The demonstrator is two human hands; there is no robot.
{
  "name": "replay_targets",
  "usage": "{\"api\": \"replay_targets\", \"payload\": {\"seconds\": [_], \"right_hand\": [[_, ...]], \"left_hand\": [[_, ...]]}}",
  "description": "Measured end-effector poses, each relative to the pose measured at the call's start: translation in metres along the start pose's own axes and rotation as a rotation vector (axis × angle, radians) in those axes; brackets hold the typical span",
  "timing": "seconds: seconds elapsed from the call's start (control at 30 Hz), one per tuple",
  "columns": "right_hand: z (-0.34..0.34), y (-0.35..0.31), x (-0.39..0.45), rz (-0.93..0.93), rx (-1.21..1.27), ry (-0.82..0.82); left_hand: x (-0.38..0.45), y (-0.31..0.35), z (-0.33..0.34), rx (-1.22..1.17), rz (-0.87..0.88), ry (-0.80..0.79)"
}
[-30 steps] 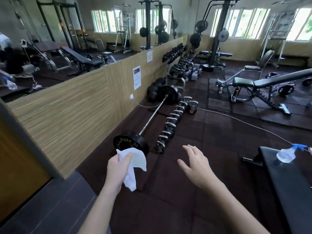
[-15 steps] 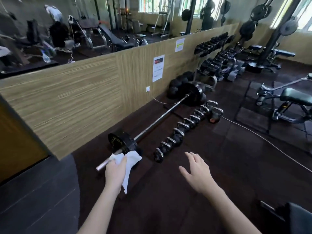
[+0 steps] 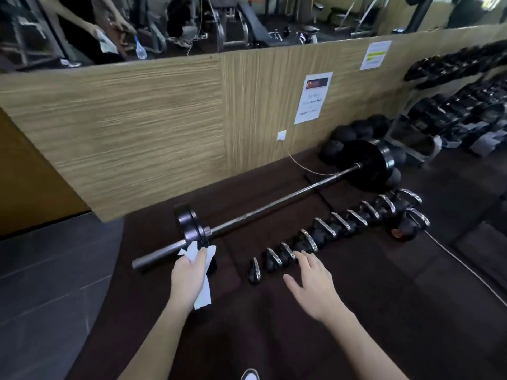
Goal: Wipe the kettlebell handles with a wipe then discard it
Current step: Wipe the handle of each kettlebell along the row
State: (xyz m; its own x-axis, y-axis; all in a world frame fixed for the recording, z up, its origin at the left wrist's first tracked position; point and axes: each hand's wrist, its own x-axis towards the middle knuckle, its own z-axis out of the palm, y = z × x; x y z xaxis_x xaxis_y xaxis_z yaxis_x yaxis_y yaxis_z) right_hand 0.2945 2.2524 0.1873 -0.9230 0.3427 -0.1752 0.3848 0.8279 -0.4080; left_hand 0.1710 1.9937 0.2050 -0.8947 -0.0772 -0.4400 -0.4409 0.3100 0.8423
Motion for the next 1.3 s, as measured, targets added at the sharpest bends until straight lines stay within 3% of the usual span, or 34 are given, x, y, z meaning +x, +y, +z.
{"api": "replay_targets", "payload": {"seconds": [0.2,0.37,0.53,0.73,1.0,1.17,1.3], "right_hand": [[0.014,0.078,0.111,-0.15,-0.014,-0.133],[0.086,0.155,0.221,-0.326,-0.003,-0.261],[0.202,0.225,0.305,-0.411,0.006,-0.34],[0.392,0.298,0.37,-0.439,0.016,-0.424],[0.575,0.355,0.433,-0.464,0.101,-0.486],[0.63,0.36,0.457,-0.45,0.16,-0.525],[0.644,0.363,0.467,-0.446,0.189,-0.517]], "left_hand": [[0.05,0.003,0.11,0.084,-0.047,0.108],[0.12,-0.044,0.217,0.054,-0.046,0.207],[0.217,-0.143,0.324,0.055,-0.06,0.262],[0.338,-0.281,0.429,0.125,0.052,0.181],[0.453,-0.417,0.489,0.508,0.275,-0.223],[0.487,-0.438,0.501,0.653,0.303,-0.079],[0.515,-0.424,0.496,0.547,0.12,-0.099]]}}
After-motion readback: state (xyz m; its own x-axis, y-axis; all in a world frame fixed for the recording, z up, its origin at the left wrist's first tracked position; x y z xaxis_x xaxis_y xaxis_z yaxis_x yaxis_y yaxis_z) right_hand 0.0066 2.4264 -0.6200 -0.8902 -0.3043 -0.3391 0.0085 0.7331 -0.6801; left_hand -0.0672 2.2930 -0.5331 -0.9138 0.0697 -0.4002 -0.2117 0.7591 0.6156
